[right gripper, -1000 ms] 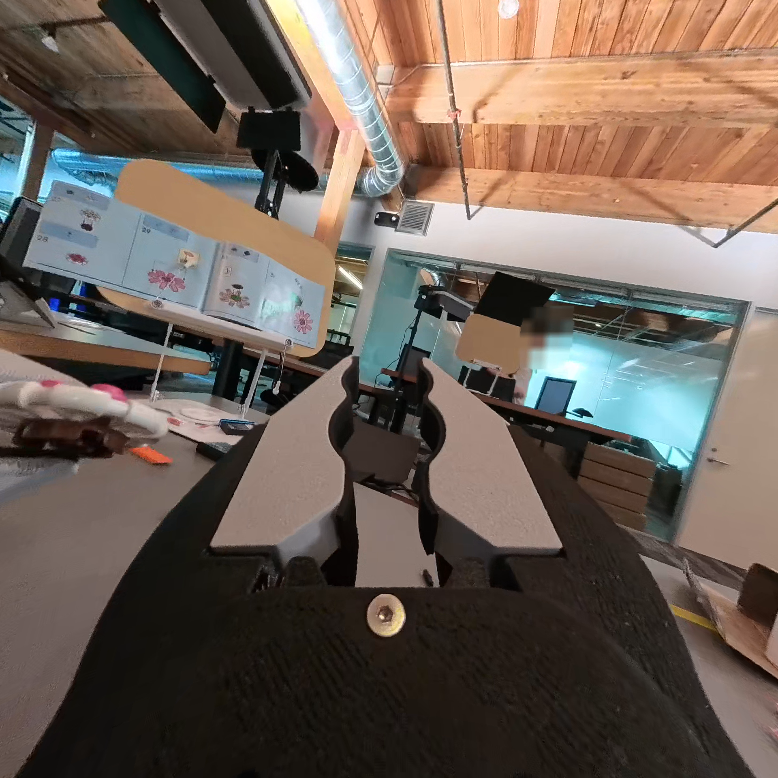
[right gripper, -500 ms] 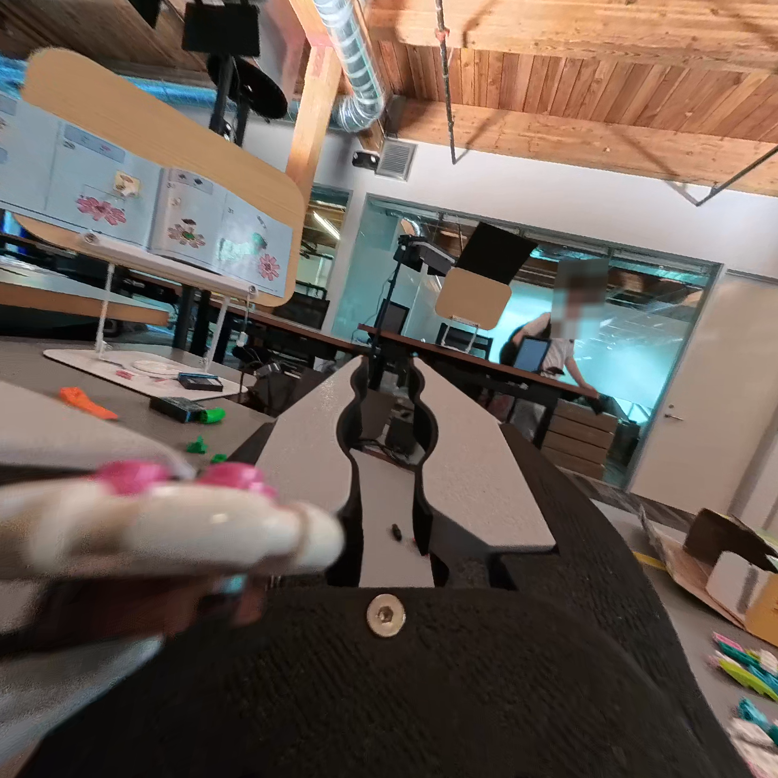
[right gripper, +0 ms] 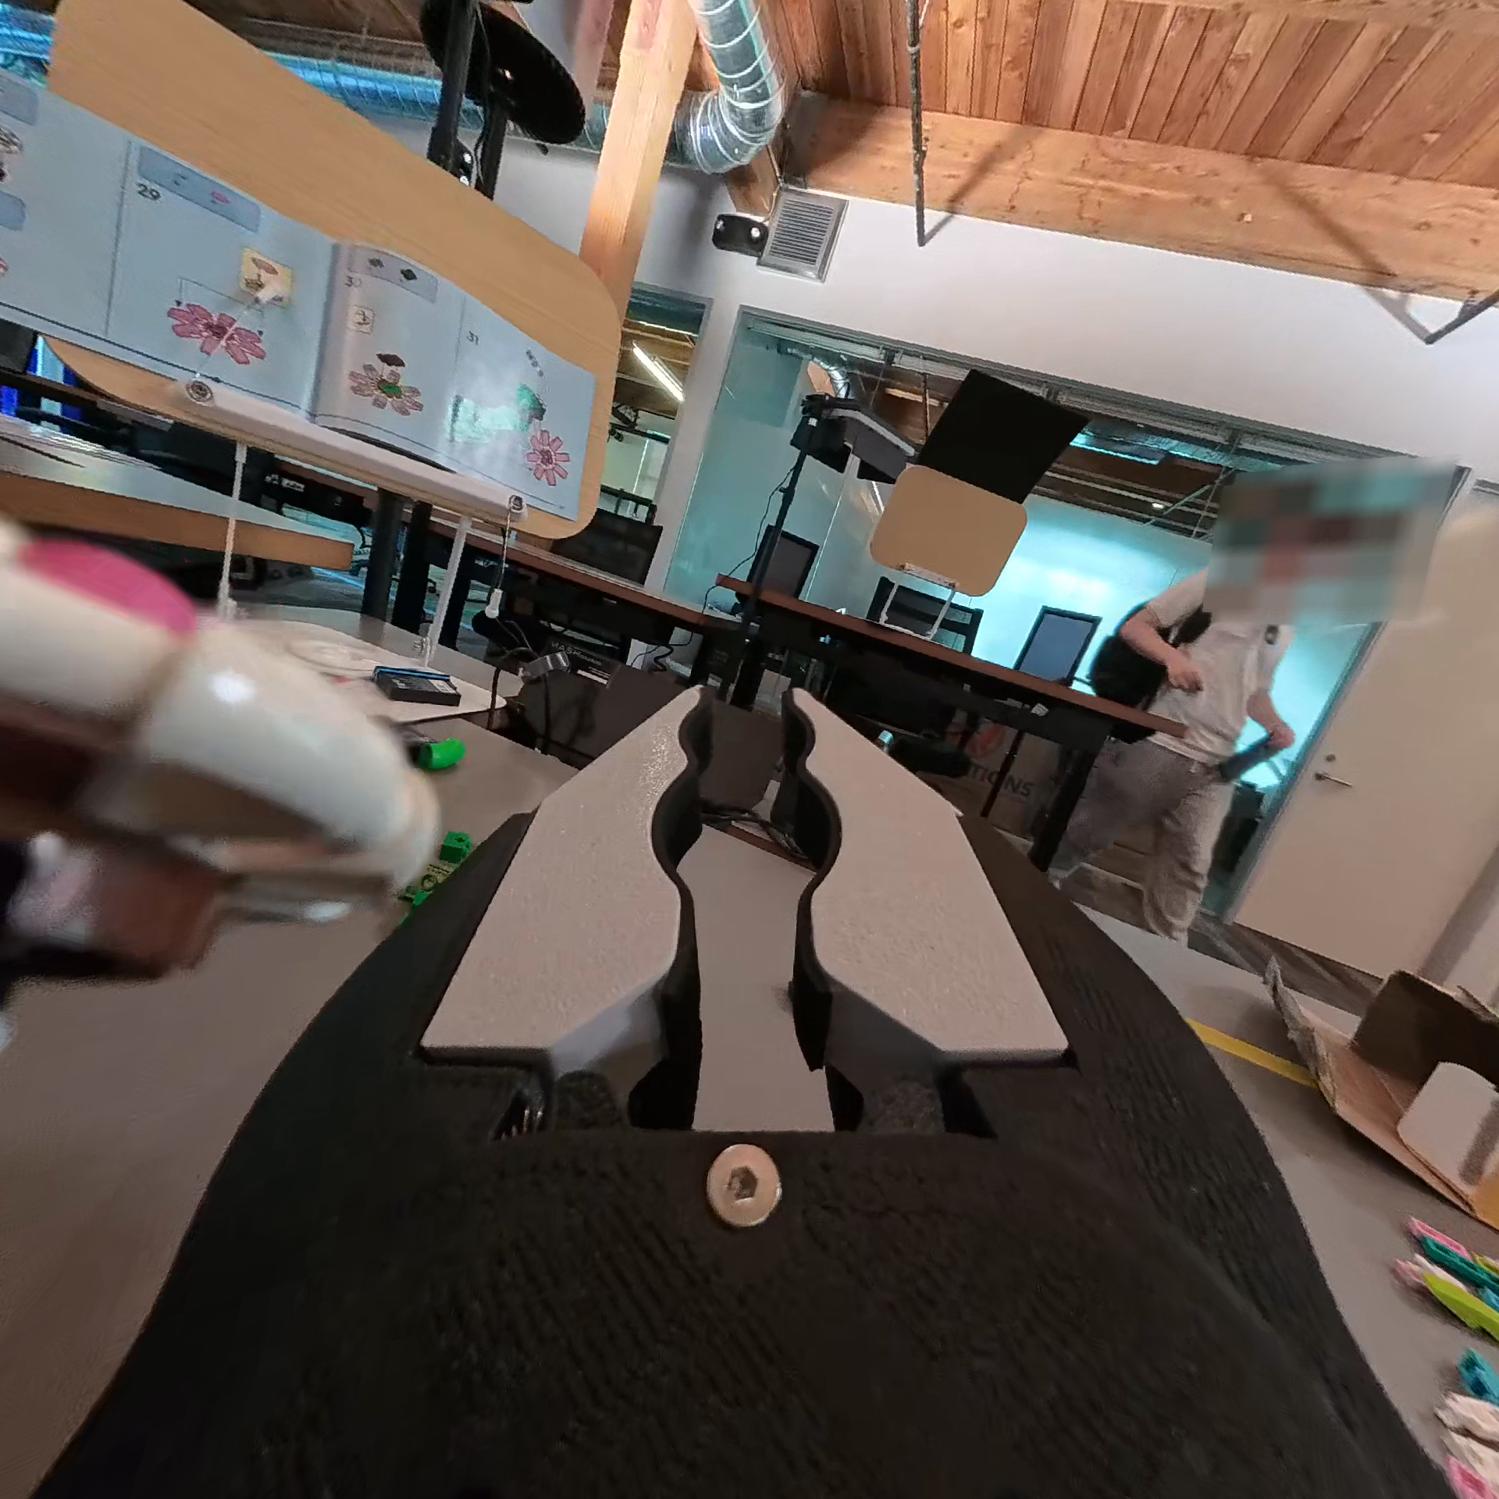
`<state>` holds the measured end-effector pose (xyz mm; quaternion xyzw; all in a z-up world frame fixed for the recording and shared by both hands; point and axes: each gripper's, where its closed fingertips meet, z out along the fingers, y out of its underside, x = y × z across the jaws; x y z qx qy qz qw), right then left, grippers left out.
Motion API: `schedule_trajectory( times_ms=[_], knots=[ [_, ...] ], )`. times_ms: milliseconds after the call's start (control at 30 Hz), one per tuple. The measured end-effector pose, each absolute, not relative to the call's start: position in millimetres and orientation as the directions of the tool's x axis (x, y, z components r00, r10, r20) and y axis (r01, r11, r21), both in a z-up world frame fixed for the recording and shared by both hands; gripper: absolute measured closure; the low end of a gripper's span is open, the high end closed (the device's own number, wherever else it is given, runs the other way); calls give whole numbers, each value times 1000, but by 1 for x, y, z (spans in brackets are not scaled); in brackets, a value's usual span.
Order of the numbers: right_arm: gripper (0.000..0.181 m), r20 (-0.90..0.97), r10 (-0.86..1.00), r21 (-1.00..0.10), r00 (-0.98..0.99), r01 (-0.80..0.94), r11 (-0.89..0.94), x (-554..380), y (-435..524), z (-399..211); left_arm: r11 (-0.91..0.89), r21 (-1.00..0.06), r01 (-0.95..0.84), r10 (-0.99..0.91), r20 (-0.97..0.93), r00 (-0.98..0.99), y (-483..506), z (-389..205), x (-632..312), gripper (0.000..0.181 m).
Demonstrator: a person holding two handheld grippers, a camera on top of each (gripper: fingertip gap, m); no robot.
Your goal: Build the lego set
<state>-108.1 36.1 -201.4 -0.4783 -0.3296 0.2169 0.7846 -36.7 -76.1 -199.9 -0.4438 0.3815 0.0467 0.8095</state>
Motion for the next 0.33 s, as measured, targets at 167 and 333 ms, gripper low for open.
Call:
schedule_trajectory(
  times_ms=[167, 333],
  knots=[
    [166, 300, 663, -899, 686, -29, 437, -108, 37, -203, 617, -633, -467, -233, -714, 660, -76, -203, -34, 174],
    [167, 290, 667, -901, 686, -38, 431, -107, 37, -203, 611, -577, -542, -174, -766, 619, -70, -206, -42, 174]
  ],
)
